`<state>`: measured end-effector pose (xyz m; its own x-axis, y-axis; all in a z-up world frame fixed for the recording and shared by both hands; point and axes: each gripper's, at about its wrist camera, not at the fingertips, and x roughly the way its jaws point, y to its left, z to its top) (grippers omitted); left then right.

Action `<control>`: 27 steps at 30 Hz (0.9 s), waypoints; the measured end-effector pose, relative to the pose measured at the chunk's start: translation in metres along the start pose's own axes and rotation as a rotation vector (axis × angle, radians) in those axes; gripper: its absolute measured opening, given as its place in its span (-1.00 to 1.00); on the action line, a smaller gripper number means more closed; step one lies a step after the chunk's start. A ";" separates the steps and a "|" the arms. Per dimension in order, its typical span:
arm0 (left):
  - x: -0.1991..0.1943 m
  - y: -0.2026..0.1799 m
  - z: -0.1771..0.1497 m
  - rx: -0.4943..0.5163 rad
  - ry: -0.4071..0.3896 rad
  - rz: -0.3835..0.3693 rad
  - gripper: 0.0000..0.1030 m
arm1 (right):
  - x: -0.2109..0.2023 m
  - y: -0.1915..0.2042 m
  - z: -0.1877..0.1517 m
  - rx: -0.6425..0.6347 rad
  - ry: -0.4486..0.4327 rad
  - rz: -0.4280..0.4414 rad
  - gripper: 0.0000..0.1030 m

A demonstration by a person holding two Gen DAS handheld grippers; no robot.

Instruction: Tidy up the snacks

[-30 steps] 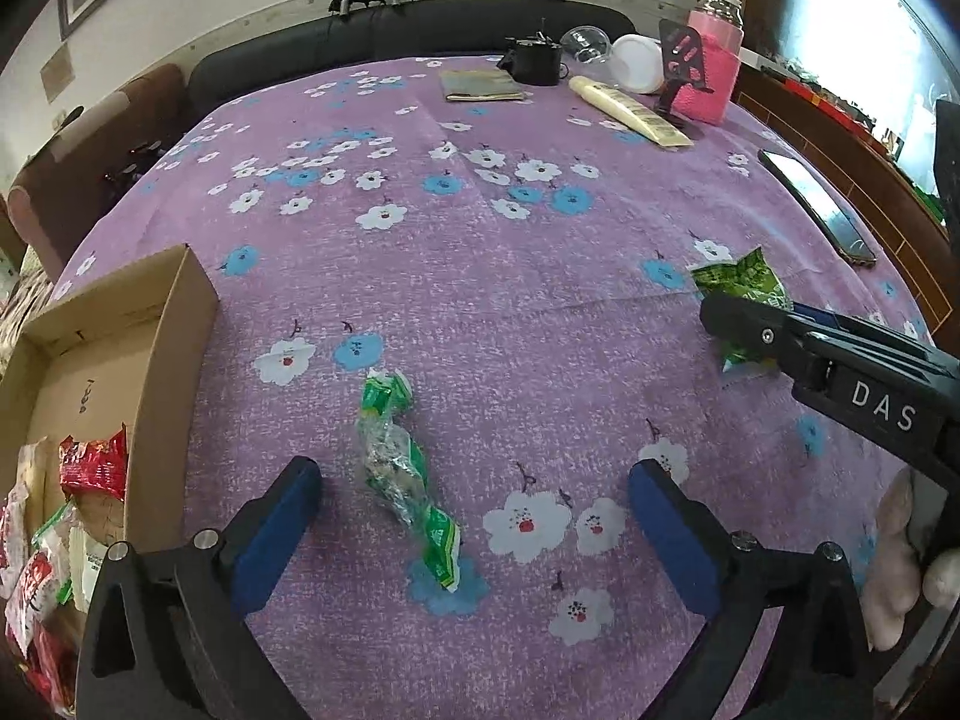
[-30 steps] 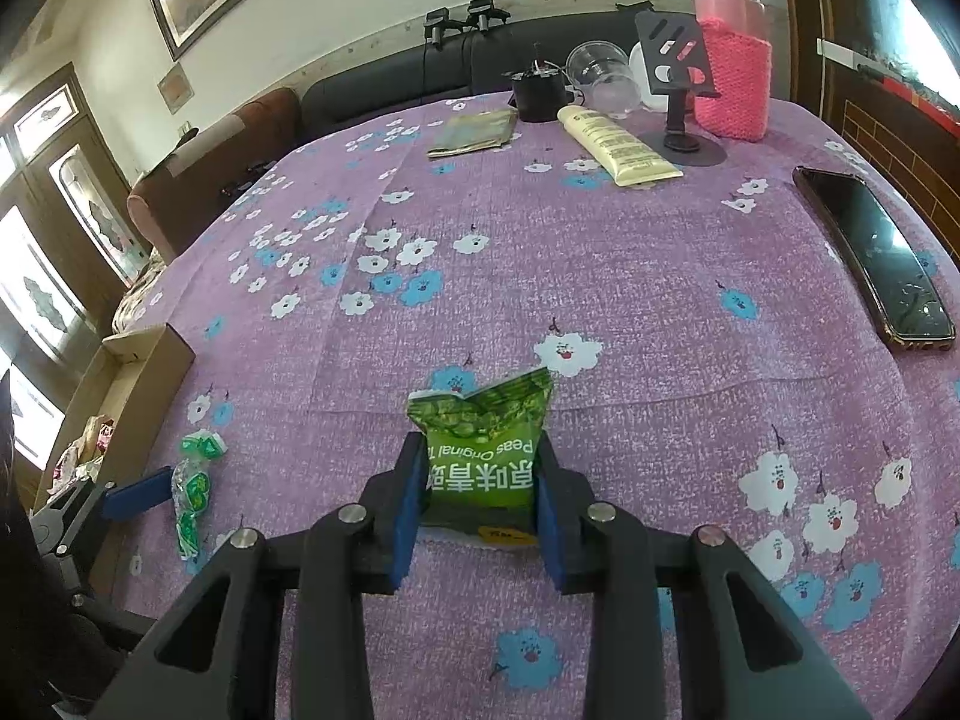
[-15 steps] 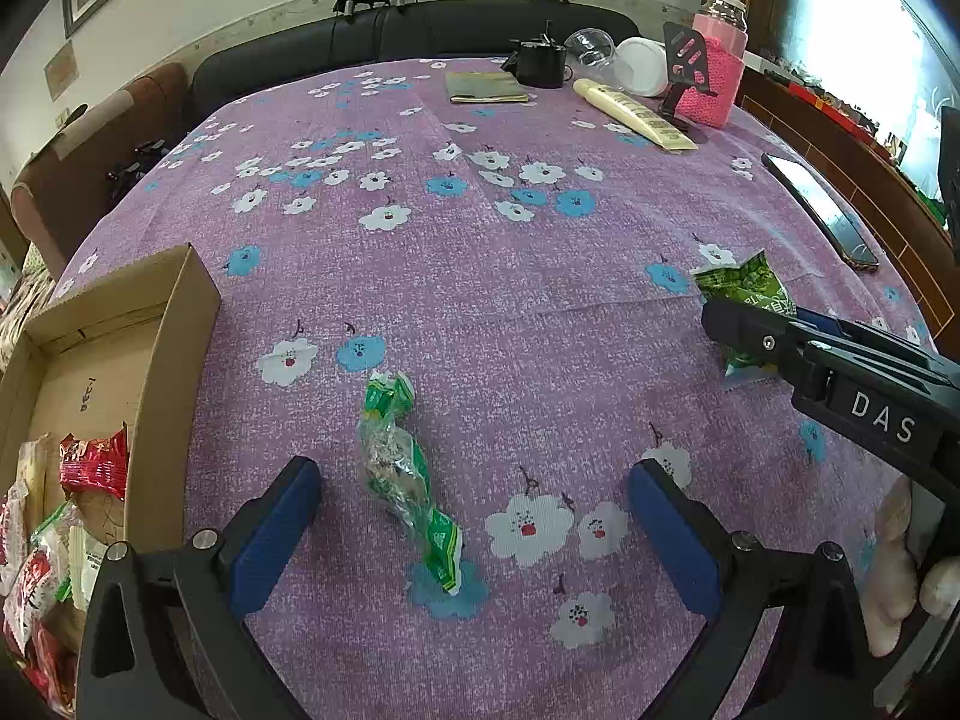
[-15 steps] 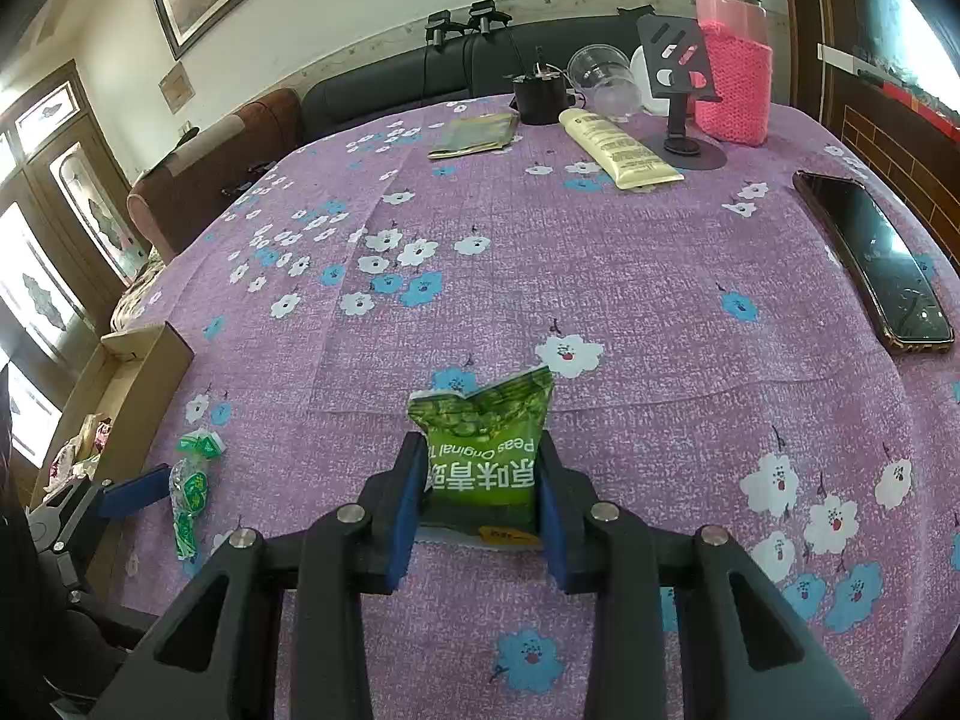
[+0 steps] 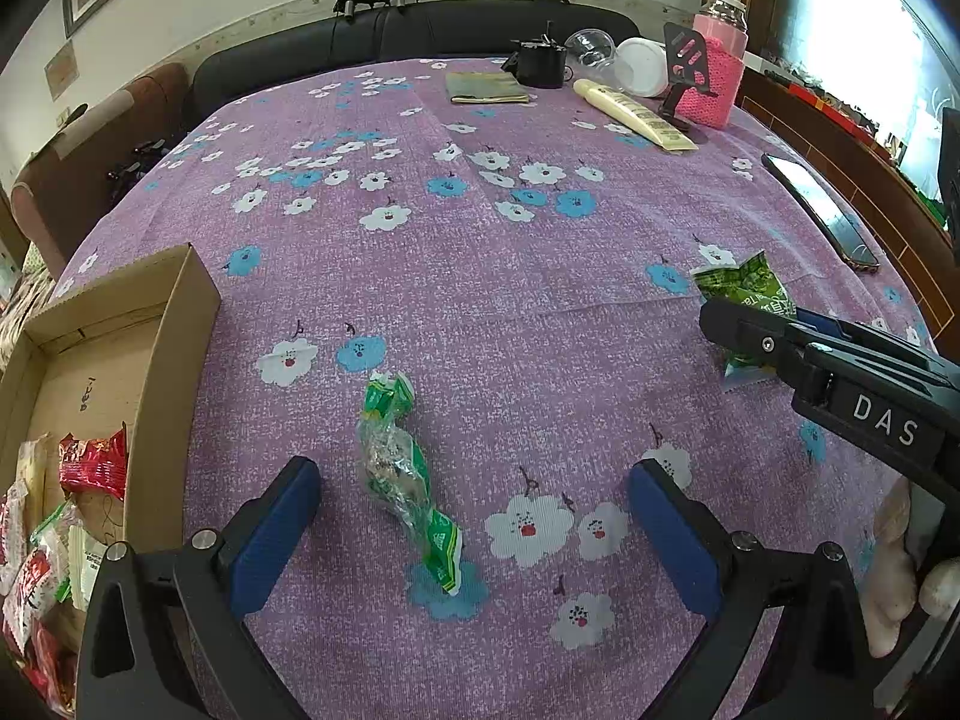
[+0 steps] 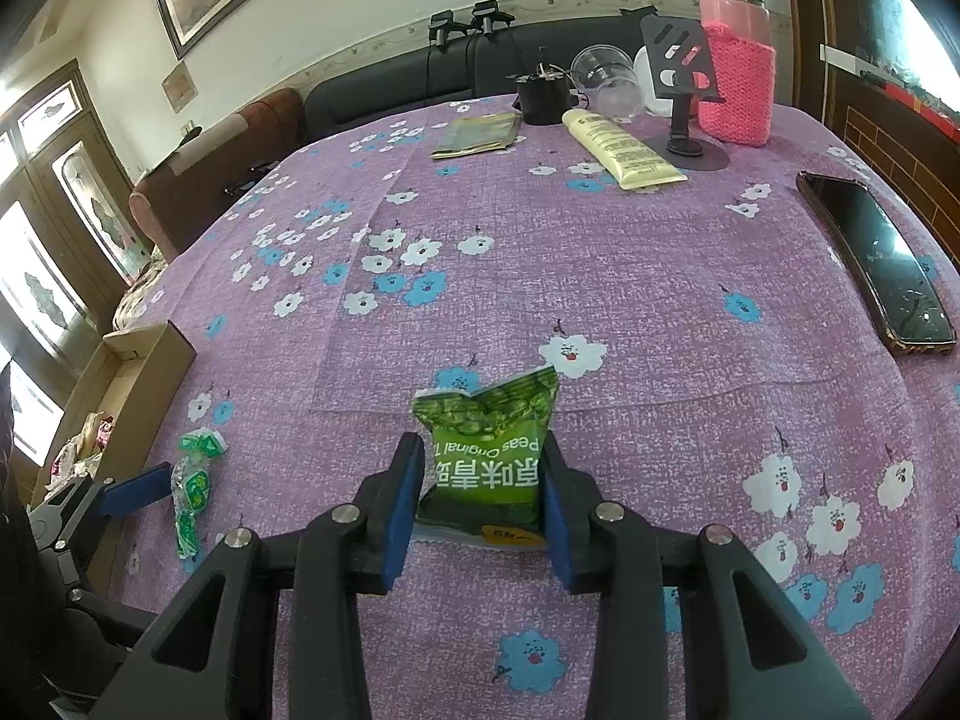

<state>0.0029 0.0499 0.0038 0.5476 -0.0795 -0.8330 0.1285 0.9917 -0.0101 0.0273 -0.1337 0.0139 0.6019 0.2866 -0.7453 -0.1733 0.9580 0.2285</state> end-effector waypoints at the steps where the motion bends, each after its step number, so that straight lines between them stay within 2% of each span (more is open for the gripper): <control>1: -0.001 0.000 0.000 0.000 0.000 0.001 1.00 | 0.000 -0.001 0.000 0.007 -0.002 0.009 -0.31; 5: 0.000 -0.001 -0.001 -0.004 0.000 0.006 1.00 | -0.003 -0.015 -0.002 0.082 -0.016 0.078 -0.31; 8: -0.001 -0.001 -0.002 -0.009 -0.014 0.010 1.00 | -0.005 -0.020 -0.005 0.113 -0.027 0.095 -0.30; 10: -0.002 -0.002 -0.005 -0.009 -0.038 0.010 1.00 | -0.004 -0.017 -0.004 0.100 -0.027 0.086 -0.27; 13: -0.004 -0.002 -0.003 -0.010 -0.039 0.009 1.00 | -0.003 -0.010 -0.004 0.054 -0.019 0.087 -0.09; 20: -0.003 -0.002 -0.004 -0.010 -0.039 0.010 1.00 | -0.009 -0.021 -0.010 0.092 -0.025 0.135 -0.08; 27: -0.003 -0.002 -0.005 -0.010 -0.040 0.010 1.00 | -0.015 -0.019 -0.016 0.070 -0.022 0.118 -0.08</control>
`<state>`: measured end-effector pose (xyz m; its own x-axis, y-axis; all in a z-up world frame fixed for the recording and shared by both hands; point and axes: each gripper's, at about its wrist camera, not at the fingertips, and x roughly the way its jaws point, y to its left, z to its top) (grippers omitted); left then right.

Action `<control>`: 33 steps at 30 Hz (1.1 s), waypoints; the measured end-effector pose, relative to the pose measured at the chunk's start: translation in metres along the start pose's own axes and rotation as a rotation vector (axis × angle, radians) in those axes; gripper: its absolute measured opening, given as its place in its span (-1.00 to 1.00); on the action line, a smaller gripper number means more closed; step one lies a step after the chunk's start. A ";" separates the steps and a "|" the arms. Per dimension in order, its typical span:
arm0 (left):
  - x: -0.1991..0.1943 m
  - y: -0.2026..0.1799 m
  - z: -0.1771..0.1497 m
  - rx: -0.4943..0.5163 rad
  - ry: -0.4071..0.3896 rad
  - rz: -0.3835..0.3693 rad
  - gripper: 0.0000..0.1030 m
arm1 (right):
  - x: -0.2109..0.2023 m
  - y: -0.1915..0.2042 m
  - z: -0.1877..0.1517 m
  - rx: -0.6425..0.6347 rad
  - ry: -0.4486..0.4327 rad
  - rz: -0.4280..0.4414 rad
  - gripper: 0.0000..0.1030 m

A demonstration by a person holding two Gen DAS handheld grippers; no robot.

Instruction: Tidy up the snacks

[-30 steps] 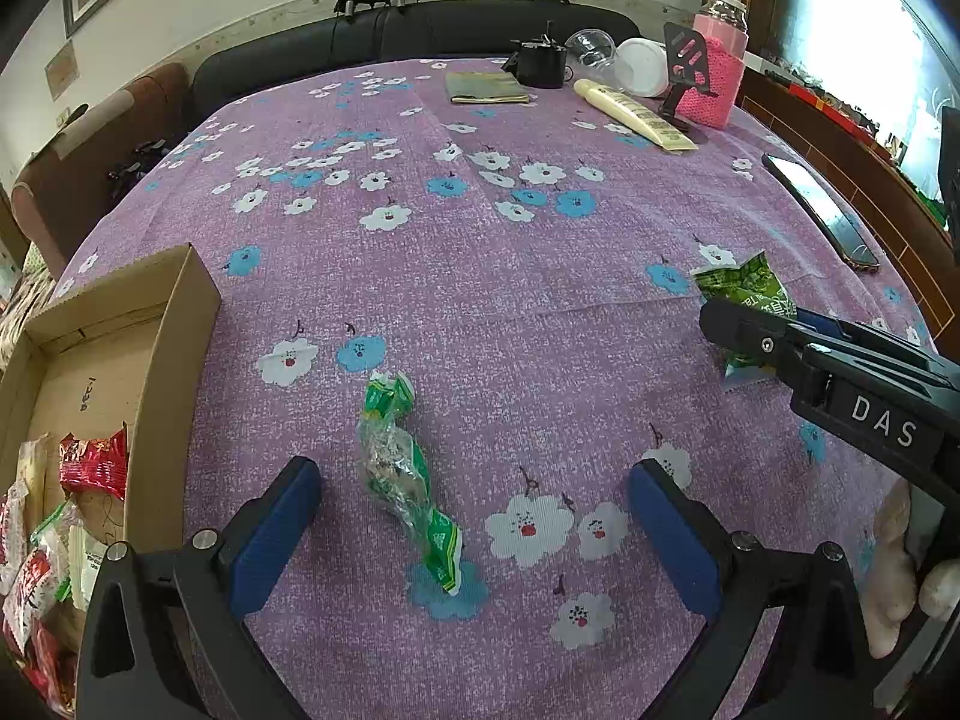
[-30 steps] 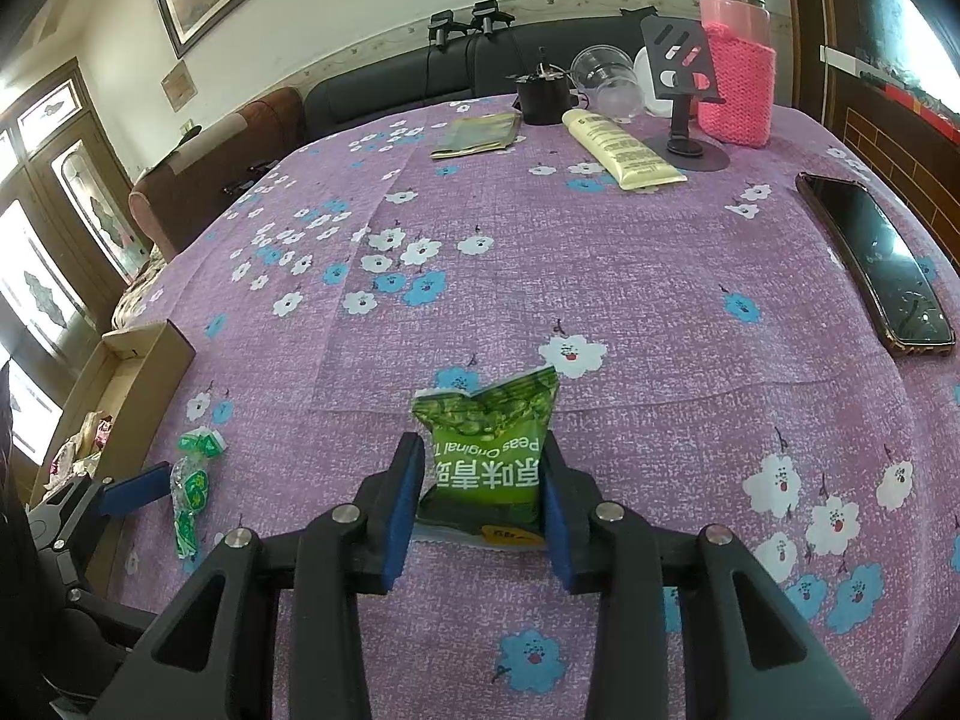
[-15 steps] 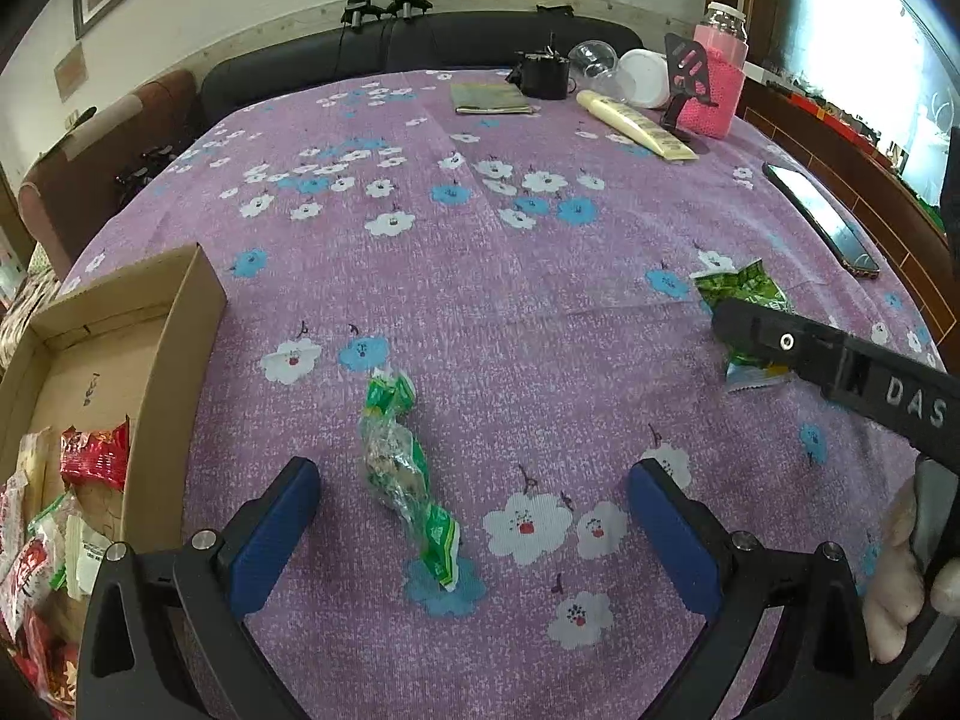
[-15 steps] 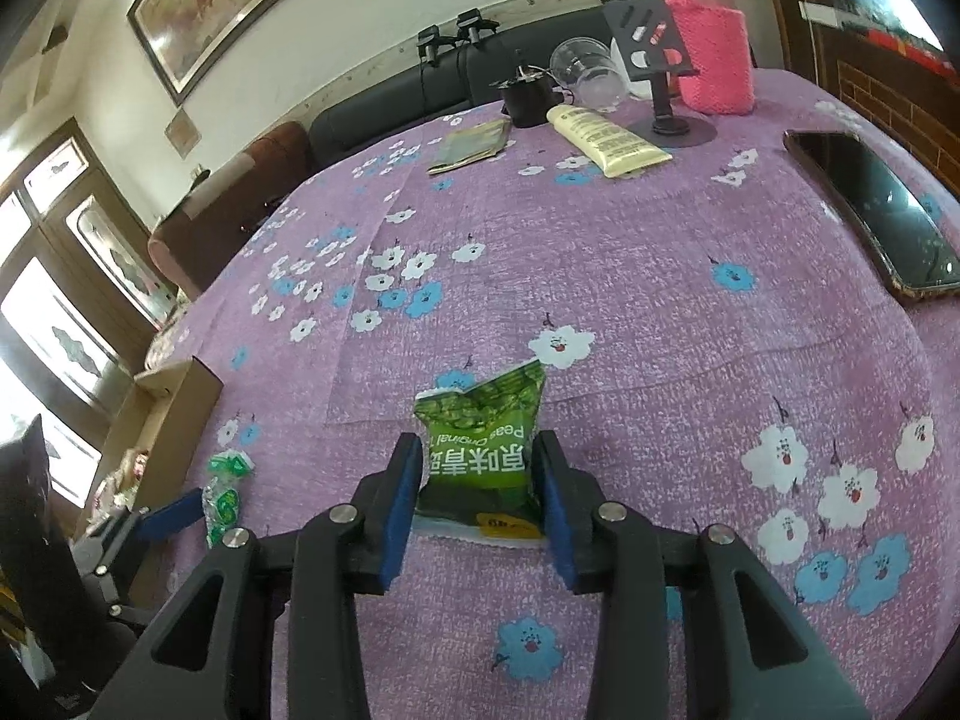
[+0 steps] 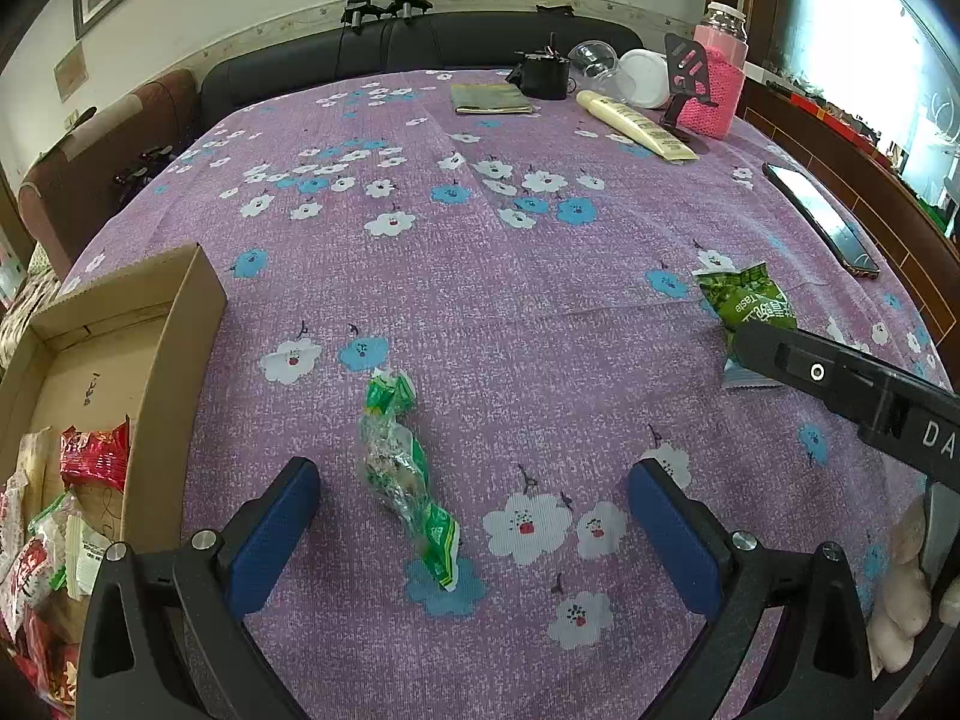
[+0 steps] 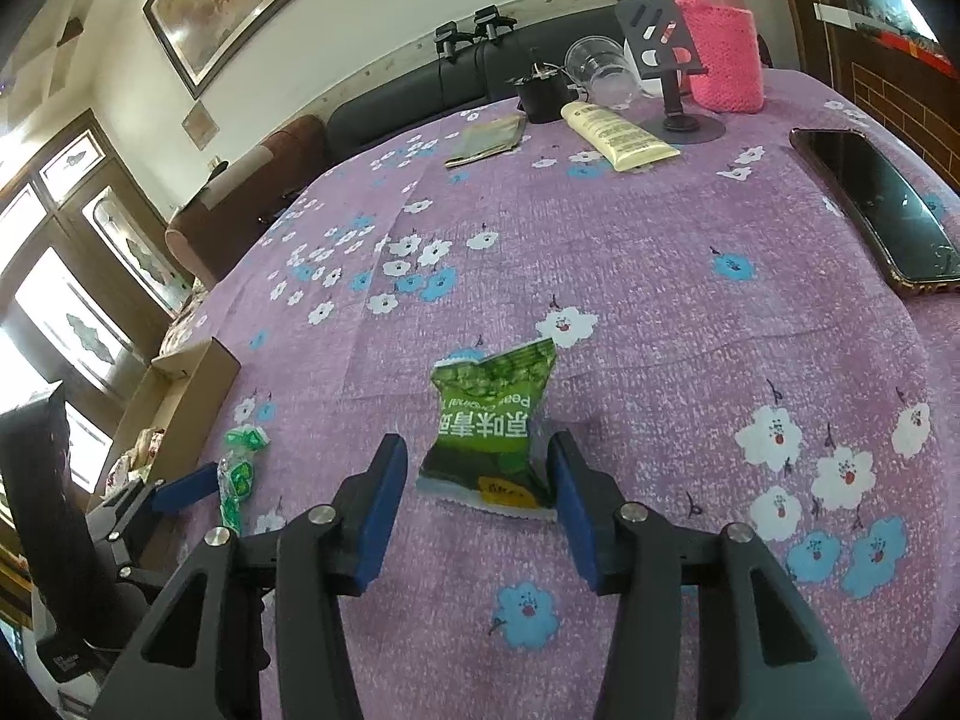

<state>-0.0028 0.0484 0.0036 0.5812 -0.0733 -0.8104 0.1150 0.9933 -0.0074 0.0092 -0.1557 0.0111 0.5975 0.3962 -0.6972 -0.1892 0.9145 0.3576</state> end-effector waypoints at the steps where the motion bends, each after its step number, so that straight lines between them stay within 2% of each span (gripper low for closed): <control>1: 0.000 0.000 0.000 0.000 0.000 0.000 1.00 | 0.000 0.001 0.000 -0.003 0.000 -0.005 -0.08; 17: 0.000 0.000 0.000 0.000 -0.001 0.000 1.00 | -0.004 0.000 -0.004 -0.007 -0.004 -0.015 -0.07; 33: 0.000 0.000 0.001 0.000 -0.001 0.001 1.00 | -0.005 0.001 -0.005 -0.011 -0.002 0.000 0.03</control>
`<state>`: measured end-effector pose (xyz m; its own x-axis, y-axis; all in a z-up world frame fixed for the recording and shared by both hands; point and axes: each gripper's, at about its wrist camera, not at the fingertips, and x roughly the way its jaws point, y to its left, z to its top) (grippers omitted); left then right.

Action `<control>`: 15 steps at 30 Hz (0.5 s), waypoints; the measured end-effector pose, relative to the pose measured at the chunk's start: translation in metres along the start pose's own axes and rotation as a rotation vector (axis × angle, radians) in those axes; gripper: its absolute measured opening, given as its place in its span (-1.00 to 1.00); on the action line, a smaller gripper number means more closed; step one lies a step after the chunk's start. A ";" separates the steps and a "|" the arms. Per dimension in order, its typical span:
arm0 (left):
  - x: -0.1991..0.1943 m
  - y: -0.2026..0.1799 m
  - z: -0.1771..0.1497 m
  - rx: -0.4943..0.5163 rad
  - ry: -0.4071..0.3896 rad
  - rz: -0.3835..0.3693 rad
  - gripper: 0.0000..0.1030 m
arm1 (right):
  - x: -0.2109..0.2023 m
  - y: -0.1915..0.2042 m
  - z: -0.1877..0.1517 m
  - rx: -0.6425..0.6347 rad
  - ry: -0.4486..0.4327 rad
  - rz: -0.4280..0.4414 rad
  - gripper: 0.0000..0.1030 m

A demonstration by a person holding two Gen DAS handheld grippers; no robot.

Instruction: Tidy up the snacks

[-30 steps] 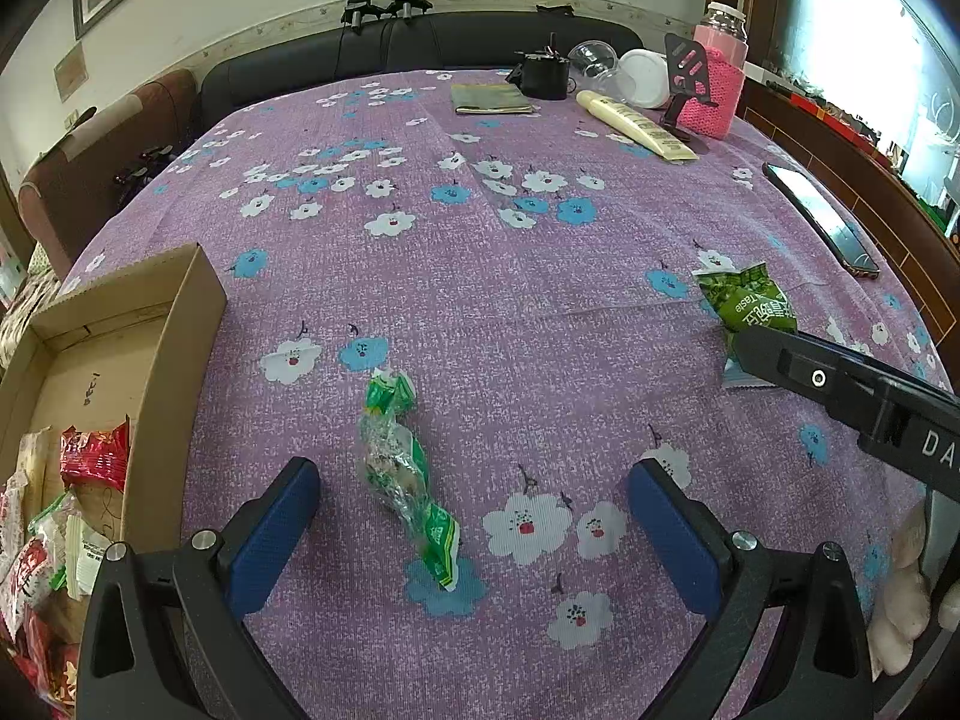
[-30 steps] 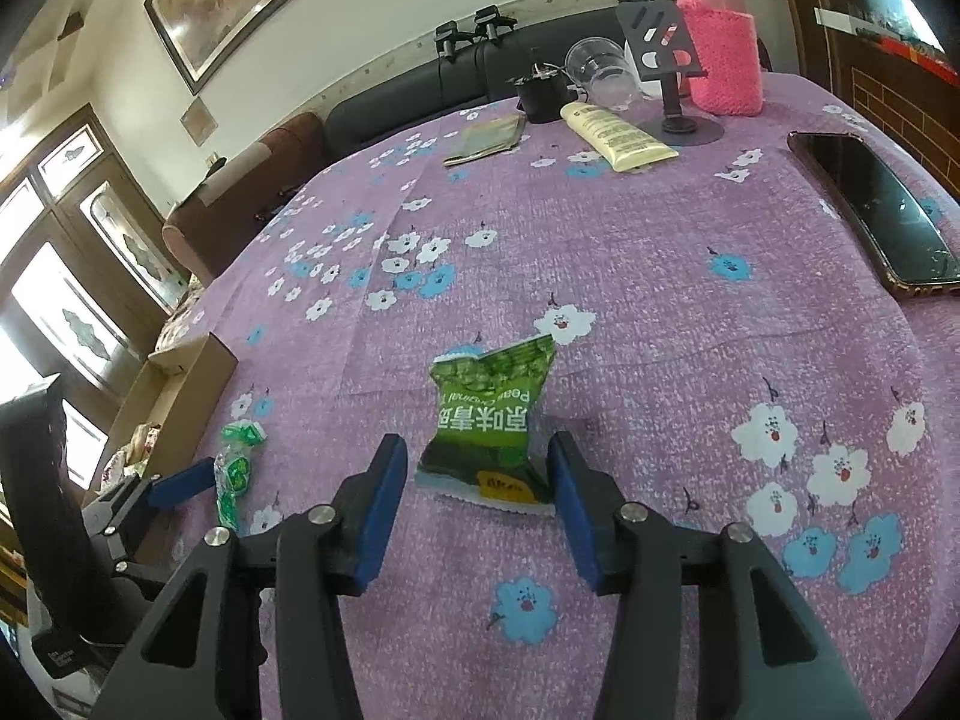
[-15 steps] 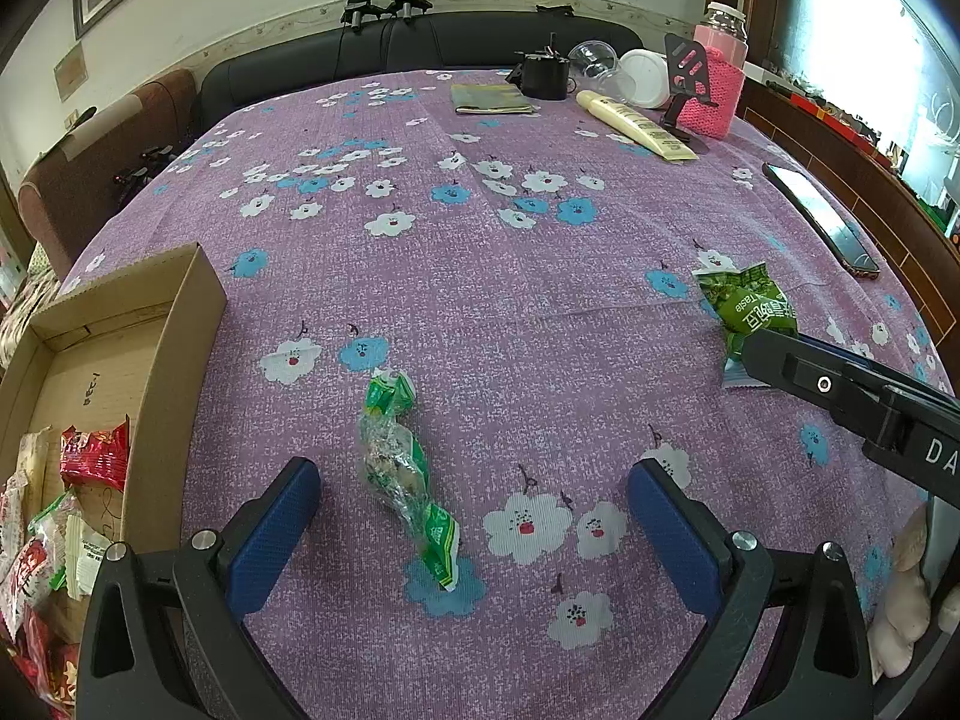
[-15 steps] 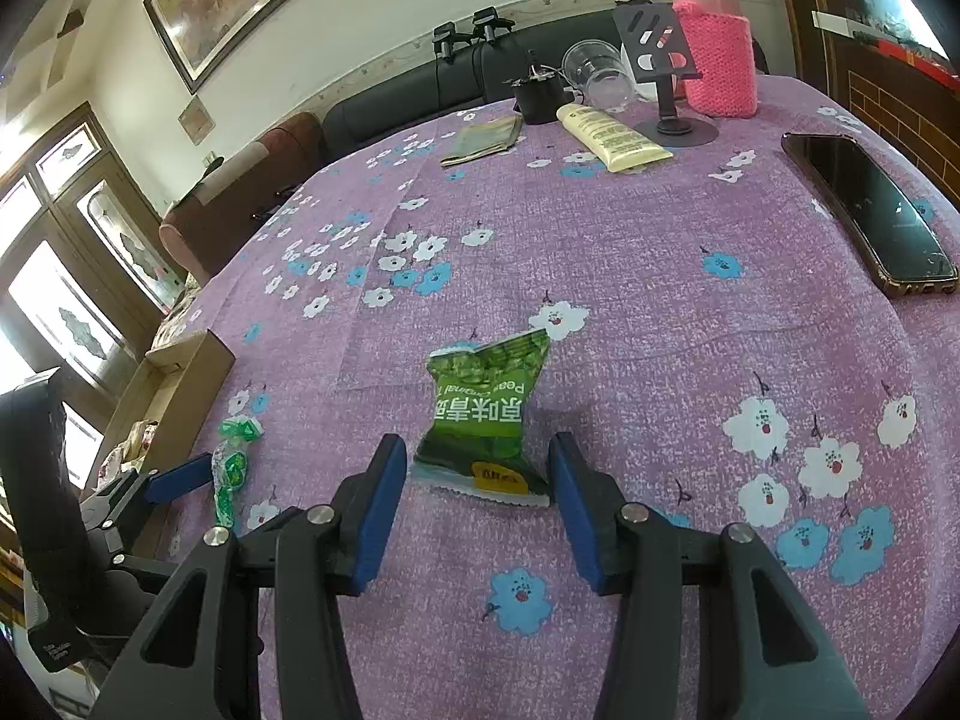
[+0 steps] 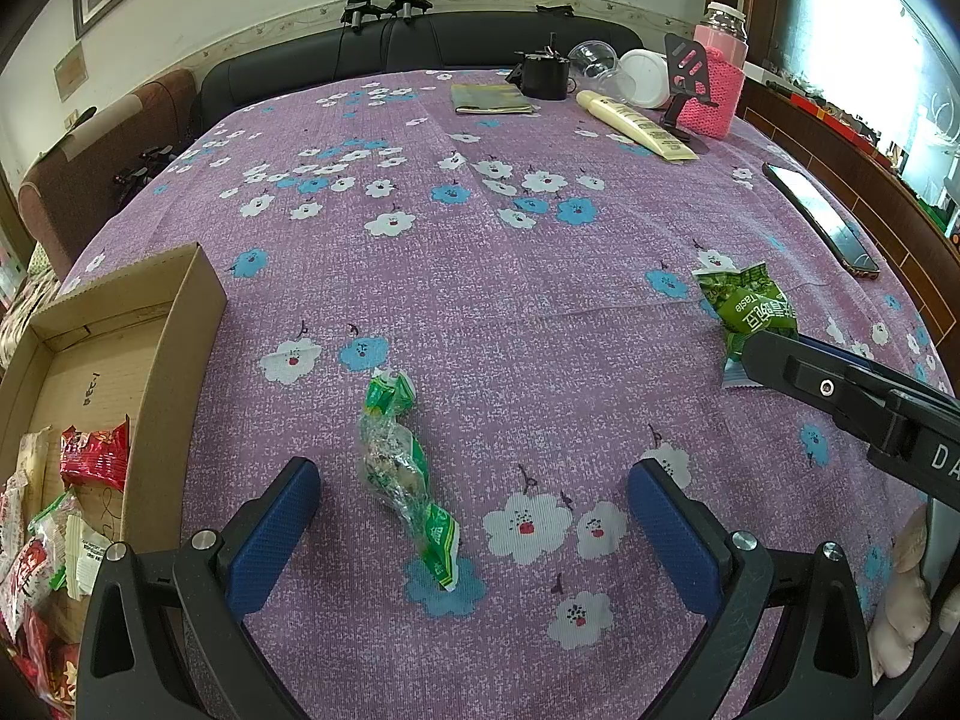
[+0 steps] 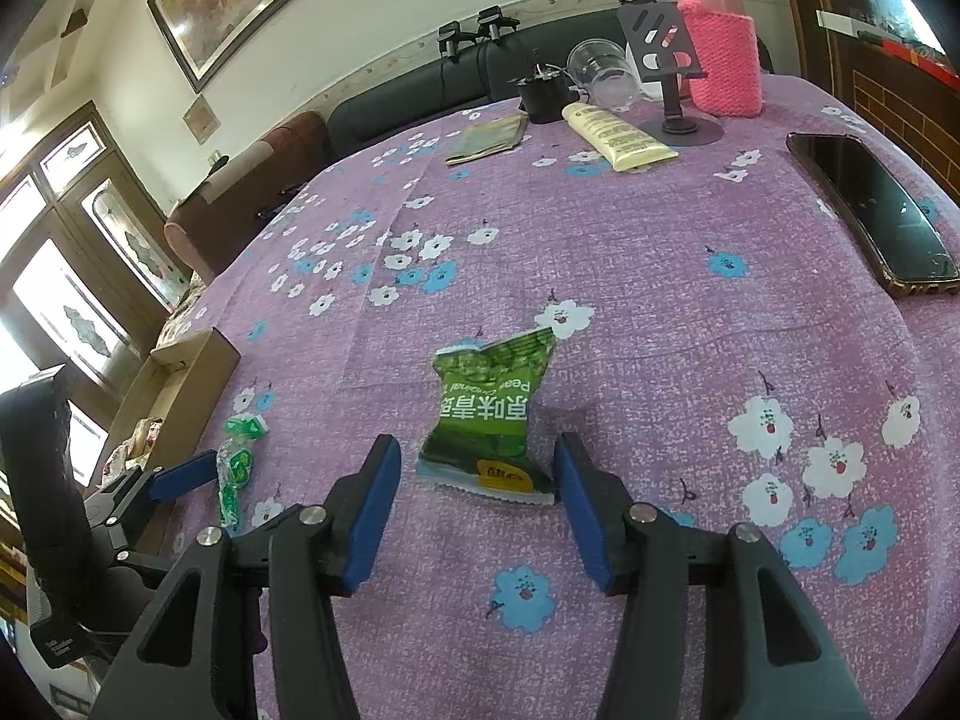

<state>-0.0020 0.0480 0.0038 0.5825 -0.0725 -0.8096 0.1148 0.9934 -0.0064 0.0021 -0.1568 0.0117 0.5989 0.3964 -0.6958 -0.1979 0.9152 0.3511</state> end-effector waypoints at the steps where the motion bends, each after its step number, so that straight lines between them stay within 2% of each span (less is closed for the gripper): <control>1: 0.000 0.000 0.000 0.000 0.000 0.000 1.00 | 0.000 0.001 0.000 -0.002 0.000 0.000 0.06; 15: 0.000 0.000 0.000 0.000 0.000 0.000 1.00 | 0.003 0.009 0.000 -0.037 0.008 -0.004 0.25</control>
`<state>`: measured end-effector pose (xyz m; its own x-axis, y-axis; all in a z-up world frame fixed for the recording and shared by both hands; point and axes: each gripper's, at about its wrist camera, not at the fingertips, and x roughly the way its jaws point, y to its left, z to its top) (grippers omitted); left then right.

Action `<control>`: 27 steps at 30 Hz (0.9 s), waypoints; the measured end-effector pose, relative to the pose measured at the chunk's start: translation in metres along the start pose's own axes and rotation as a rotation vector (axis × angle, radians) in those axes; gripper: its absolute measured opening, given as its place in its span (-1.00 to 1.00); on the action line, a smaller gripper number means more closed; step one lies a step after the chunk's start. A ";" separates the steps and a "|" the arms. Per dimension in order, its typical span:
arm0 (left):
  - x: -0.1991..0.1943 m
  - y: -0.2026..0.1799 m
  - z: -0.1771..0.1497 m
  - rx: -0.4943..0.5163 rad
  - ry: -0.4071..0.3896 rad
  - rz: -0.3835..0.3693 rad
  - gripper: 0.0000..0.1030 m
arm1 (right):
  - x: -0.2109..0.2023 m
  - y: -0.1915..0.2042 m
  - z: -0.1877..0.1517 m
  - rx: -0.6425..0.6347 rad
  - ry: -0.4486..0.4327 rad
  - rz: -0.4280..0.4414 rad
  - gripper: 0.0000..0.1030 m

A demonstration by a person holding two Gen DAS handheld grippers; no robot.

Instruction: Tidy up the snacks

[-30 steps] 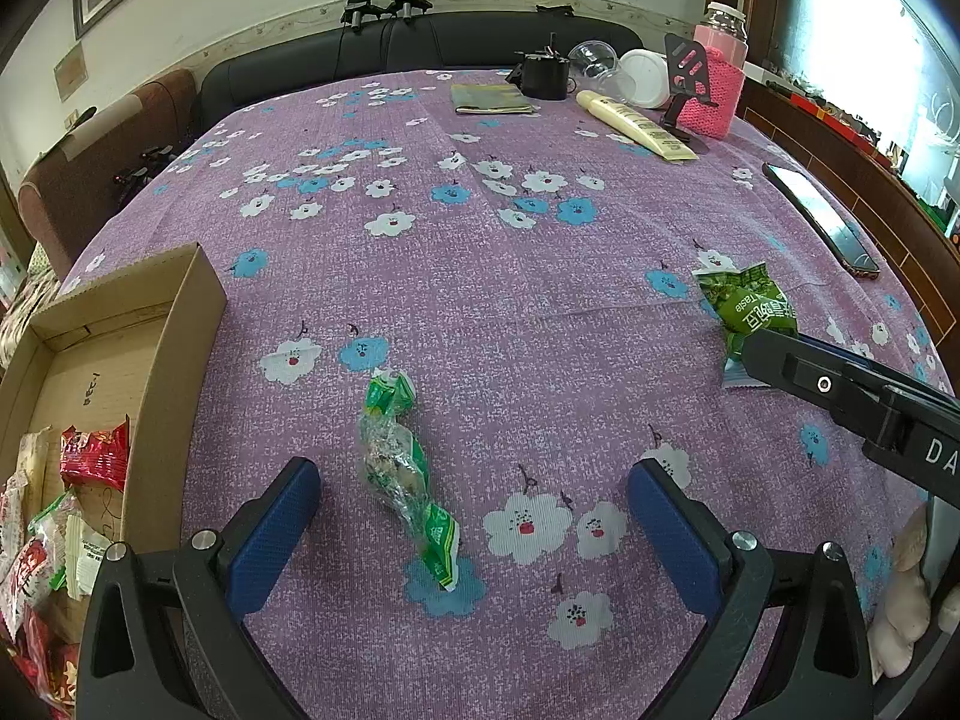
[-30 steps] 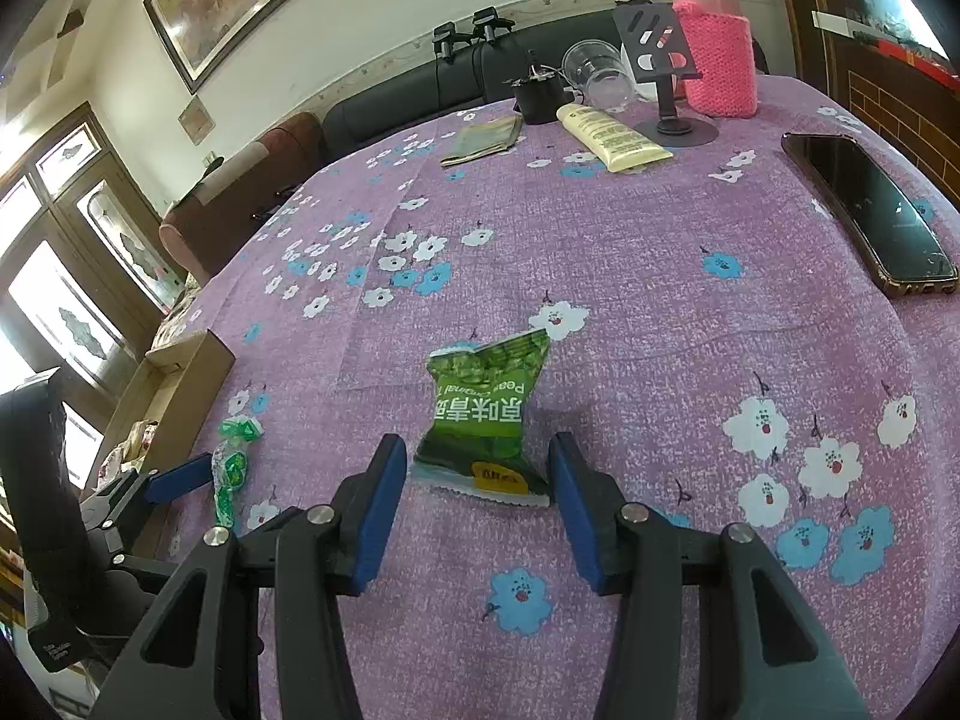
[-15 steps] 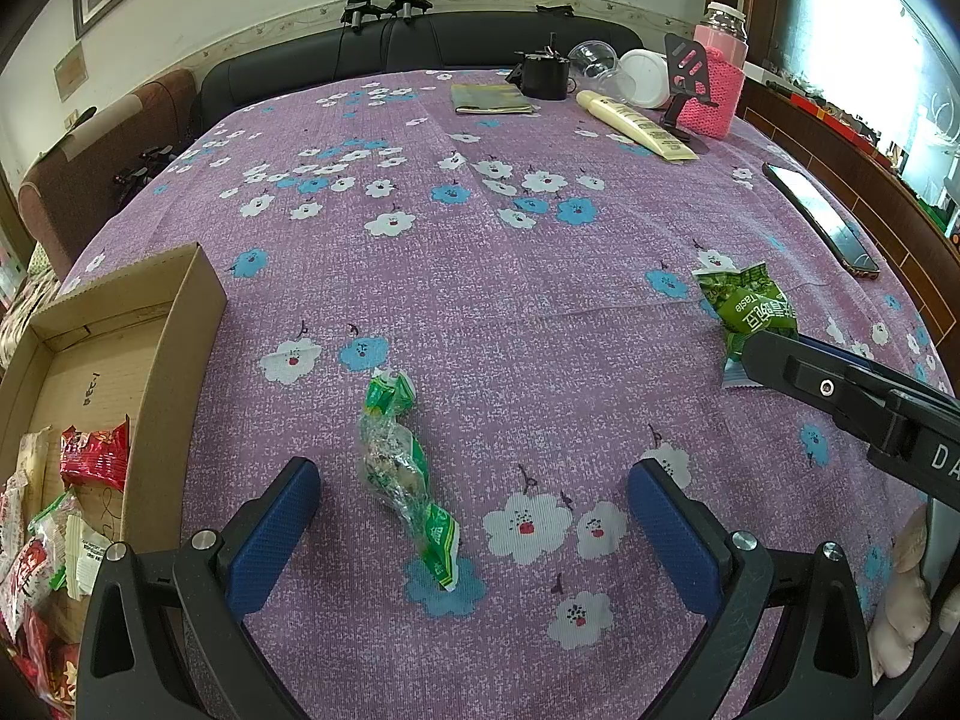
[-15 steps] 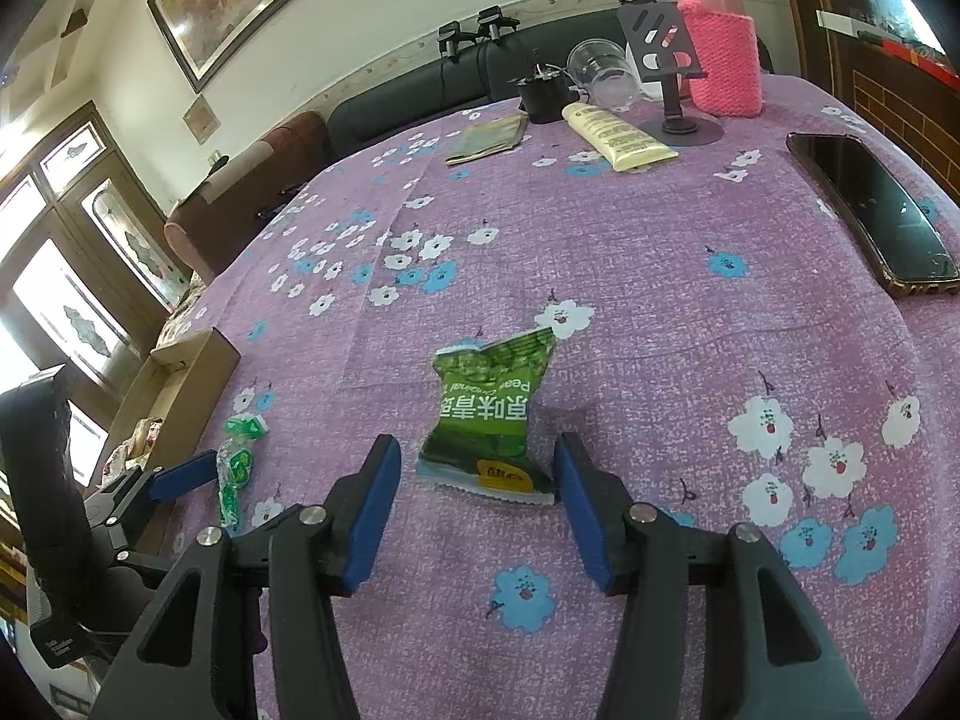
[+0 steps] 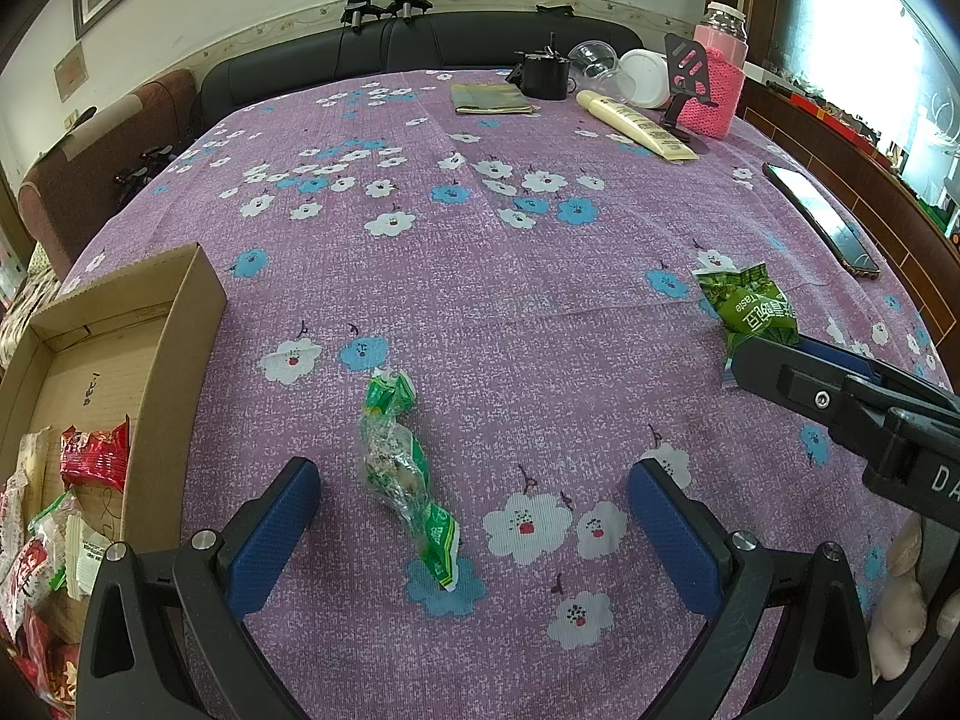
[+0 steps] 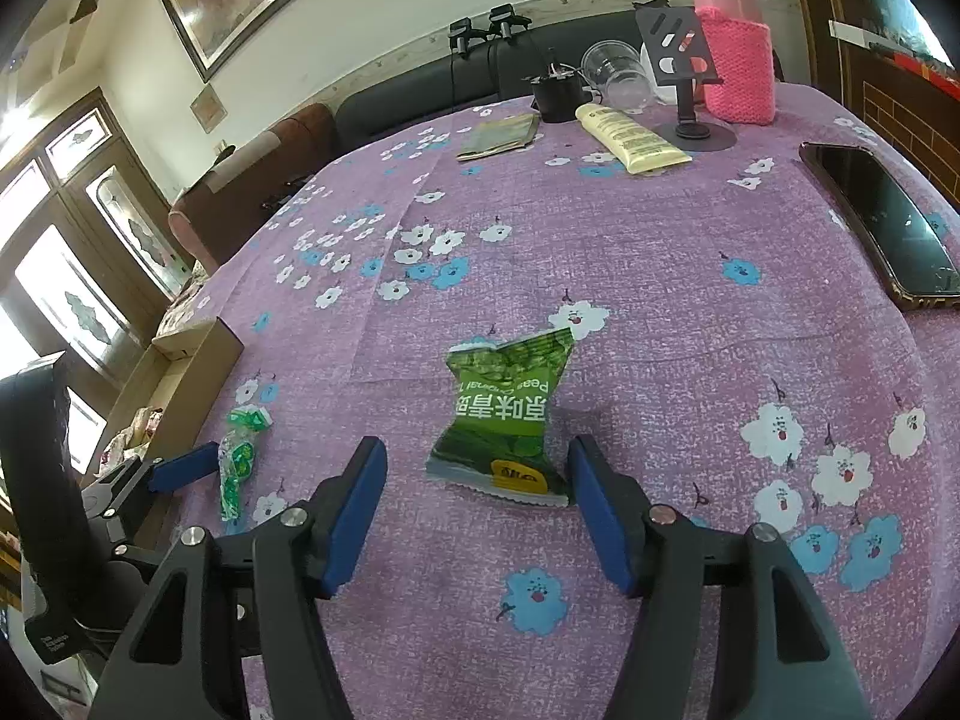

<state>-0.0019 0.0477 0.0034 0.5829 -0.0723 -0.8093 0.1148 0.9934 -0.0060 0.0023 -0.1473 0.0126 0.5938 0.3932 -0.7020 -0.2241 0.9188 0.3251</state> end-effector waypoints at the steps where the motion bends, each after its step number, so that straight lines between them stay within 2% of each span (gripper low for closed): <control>1: 0.000 0.000 0.000 0.000 0.000 0.000 1.00 | 0.000 0.001 0.000 -0.005 0.002 0.000 0.27; 17: 0.000 0.000 0.000 0.000 -0.001 0.001 1.00 | 0.005 0.008 0.002 -0.040 0.011 -0.054 0.29; 27: 0.000 -0.001 0.001 0.000 -0.001 0.001 1.00 | 0.005 0.007 0.003 -0.045 0.013 -0.056 0.31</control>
<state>-0.0017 0.0471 0.0040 0.5838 -0.0711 -0.8087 0.1141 0.9935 -0.0050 0.0060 -0.1392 0.0126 0.5959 0.3415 -0.7268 -0.2256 0.9398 0.2566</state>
